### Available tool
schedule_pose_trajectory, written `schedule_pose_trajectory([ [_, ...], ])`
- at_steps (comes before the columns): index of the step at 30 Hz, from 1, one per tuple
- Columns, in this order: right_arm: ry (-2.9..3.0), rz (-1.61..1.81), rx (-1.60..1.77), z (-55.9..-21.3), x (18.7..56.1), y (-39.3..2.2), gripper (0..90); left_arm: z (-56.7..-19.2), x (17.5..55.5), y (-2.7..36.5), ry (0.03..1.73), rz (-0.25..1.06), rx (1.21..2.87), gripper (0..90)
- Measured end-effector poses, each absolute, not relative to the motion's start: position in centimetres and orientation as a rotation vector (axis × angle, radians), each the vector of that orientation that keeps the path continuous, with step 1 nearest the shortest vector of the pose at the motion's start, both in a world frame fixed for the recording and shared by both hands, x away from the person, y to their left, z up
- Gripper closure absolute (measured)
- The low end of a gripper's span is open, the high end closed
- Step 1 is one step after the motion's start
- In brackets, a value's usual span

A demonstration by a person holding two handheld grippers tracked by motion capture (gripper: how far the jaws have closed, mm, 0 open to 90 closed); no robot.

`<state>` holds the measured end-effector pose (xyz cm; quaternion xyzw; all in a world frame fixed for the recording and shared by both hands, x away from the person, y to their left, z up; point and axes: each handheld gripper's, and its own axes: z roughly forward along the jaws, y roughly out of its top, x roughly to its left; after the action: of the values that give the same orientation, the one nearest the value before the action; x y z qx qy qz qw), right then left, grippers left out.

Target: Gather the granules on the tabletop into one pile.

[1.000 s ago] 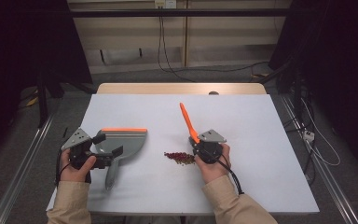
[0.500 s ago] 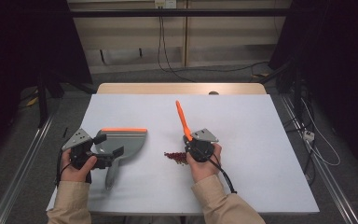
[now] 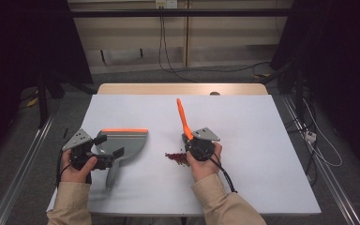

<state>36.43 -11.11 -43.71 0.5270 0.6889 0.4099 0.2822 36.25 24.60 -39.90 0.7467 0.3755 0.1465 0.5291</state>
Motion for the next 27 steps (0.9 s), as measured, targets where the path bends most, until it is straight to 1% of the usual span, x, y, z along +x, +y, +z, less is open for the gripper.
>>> schedule_pose_trajectory([
  [7,1.836,1.177,1.395,-42.0,35.9,-11.6,71.1,-39.9,36.3,24.7,0.899,0.354,1.783,6.3],
  [10,1.850,1.244,1.378,-40.8,35.5,-10.7,71.1,-39.9,36.3,24.7,0.899,0.354,1.784,6.3],
  [13,1.884,1.290,1.352,-40.3,35.2,-8.9,71.1,-39.8,36.3,24.7,0.895,0.357,1.788,6.4],
  [22,1.983,1.372,1.441,-42.7,35.8,-4.1,71.1,-39.9,36.3,24.9,0.900,0.360,1.783,6.3],
  [25,2.012,1.304,1.468,-43.5,36.2,-3.7,71.1,-39.9,36.2,24.9,0.898,0.362,1.785,6.4],
  [27,2.004,1.262,1.481,-43.7,36.5,-4.3,71.1,-39.8,36.2,25.0,0.899,0.365,1.784,6.3],
])
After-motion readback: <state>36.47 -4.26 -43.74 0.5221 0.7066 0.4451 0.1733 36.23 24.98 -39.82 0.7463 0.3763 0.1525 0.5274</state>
